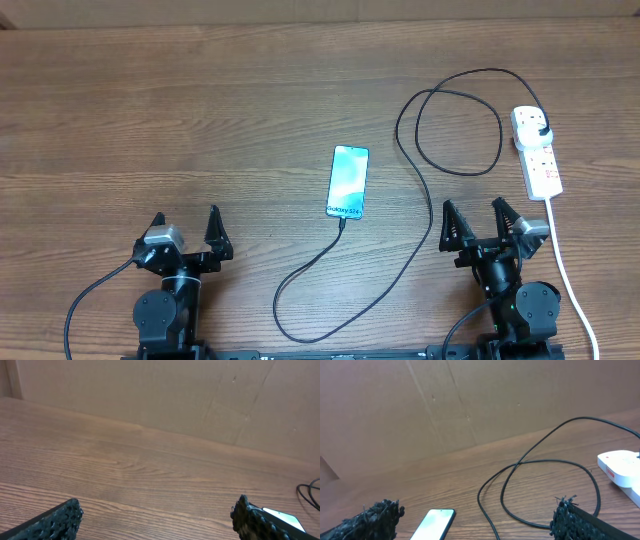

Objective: Plug charger to phone and switch on socket

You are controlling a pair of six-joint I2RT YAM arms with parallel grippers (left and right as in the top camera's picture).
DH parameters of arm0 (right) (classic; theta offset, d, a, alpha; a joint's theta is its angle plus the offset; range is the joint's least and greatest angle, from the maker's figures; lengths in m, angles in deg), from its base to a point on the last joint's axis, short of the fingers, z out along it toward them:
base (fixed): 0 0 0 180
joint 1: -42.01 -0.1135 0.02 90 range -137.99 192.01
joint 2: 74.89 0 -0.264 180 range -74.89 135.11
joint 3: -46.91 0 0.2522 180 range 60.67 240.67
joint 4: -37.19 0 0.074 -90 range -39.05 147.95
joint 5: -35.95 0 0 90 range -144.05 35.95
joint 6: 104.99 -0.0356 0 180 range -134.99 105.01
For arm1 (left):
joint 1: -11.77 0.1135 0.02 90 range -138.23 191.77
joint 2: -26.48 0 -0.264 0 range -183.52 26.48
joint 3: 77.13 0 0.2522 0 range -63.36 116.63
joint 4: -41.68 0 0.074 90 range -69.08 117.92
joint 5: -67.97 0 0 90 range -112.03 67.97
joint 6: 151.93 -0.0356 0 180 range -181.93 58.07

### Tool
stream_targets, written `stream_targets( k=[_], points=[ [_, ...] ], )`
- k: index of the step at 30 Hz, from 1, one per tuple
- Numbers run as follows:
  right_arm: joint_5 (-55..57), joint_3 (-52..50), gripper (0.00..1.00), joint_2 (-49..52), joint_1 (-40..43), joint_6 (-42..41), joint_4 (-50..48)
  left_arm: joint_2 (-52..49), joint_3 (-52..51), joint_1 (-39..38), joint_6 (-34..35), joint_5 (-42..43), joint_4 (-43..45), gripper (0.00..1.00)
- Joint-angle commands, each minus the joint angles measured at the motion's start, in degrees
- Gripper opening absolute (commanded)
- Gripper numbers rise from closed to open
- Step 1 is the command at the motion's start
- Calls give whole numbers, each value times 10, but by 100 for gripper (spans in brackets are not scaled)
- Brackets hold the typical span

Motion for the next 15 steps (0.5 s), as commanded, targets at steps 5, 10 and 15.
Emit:
stream_targets(
  k=[5, 10, 15],
  points=[
    [9, -6, 100, -7, -3, 68, 0, 6, -2, 3, -13, -2, -1, 99],
    [9, -6, 100, -7, -3, 94, 0, 6, -2, 3, -13, -2, -1, 99],
    [9, -6, 100, -7, -3, 97, 0, 6, -2, 3, -13, -2, -1, 99]
  ],
)
